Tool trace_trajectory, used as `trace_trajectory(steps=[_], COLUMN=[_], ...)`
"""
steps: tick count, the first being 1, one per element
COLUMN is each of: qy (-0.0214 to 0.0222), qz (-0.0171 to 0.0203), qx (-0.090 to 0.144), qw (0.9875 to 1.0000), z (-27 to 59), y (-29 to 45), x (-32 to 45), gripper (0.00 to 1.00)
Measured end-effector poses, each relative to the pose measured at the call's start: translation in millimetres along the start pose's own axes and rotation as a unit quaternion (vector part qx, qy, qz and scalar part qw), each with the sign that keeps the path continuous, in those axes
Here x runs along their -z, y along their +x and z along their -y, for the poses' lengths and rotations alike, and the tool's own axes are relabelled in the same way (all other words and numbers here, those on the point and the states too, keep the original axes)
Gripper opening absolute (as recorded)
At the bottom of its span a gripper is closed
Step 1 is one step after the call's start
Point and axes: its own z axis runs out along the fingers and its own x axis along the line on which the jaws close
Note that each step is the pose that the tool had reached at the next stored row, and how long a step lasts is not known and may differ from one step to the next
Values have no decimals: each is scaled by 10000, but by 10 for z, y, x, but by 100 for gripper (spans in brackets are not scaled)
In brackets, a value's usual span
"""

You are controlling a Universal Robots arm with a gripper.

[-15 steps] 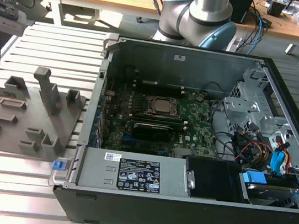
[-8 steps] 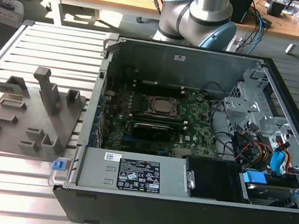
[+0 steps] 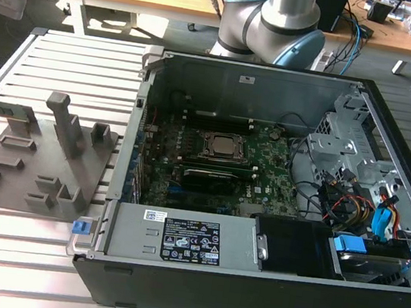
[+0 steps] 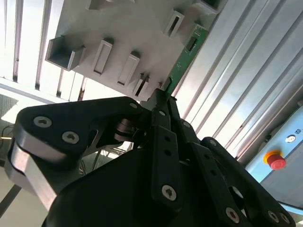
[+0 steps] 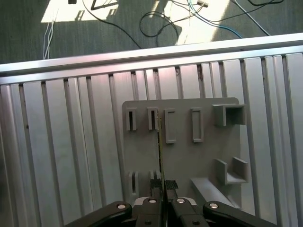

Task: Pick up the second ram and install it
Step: 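Pick up the second ram and move it above second insertion slot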

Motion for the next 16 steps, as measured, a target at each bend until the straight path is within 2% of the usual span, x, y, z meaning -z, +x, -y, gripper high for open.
trace_trajectory(steps=[4, 8, 10, 11, 13, 16], qy=[0, 0, 0, 0, 0, 0], qz=[0, 0, 0, 0, 0, 0], qx=[0, 0, 0, 0, 0, 0], qw=[10000, 10000, 10000, 10000, 10000, 10000], z=[0, 1, 1, 1, 1, 1], y=[-2, -5, -6, -7, -8, -10], x=[101, 252, 288, 344, 382, 503], gripper=[14, 14, 14, 14, 14, 14])
